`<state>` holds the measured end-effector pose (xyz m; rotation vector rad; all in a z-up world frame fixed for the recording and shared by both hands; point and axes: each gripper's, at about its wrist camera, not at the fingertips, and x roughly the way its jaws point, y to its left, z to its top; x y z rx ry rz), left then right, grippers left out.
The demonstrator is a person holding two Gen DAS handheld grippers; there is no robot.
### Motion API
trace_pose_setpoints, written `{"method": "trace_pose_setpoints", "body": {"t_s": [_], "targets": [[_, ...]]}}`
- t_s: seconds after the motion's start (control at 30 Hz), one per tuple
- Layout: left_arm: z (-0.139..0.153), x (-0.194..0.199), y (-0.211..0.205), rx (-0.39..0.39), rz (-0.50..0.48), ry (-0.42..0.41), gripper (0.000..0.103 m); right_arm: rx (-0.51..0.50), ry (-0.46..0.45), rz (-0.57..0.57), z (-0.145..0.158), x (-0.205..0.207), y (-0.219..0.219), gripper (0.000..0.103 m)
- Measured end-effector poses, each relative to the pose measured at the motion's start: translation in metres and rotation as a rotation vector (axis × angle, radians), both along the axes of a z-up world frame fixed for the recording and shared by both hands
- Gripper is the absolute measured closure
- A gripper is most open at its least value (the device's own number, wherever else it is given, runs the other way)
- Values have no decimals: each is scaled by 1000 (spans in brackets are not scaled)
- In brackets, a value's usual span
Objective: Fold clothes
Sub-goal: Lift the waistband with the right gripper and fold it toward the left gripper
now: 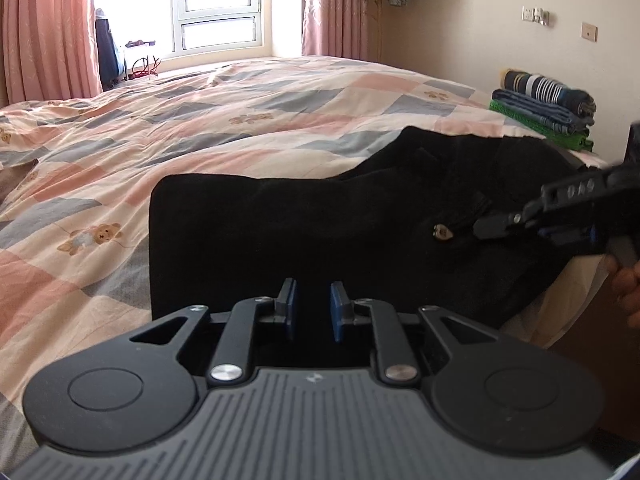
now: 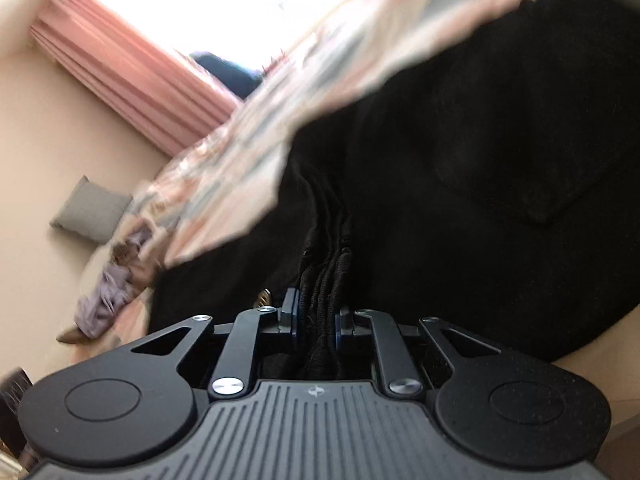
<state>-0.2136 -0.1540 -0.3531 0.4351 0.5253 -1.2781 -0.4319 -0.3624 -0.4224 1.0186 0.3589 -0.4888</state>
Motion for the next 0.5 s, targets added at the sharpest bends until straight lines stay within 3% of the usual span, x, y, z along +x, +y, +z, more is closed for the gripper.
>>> {"method": "trace_pose_setpoints", "body": {"t_s": [0.1, 0.17, 0.27, 0.33, 0.43, 0.5], "targets": [[1, 0, 0, -1, -9, 14, 88, -12, 32, -2, 8, 2, -1, 77], [3, 1, 0, -2, -11, 21, 88, -95, 95, -28, 24, 3, 0, 66], [9, 4, 1, -9, -20, 36, 88, -168, 126, -104, 41, 4, -4, 62], [18, 11, 0, -28, -14, 36, 88, -204, 120, -117, 50, 3, -13, 64], [29, 29, -5, -55, 19, 40, 88, -270, 120, -67, 62, 17, -23, 80], [35, 43, -10, -65, 45, 43, 88, -301, 111, -13, 66, 35, -28, 84]]}}
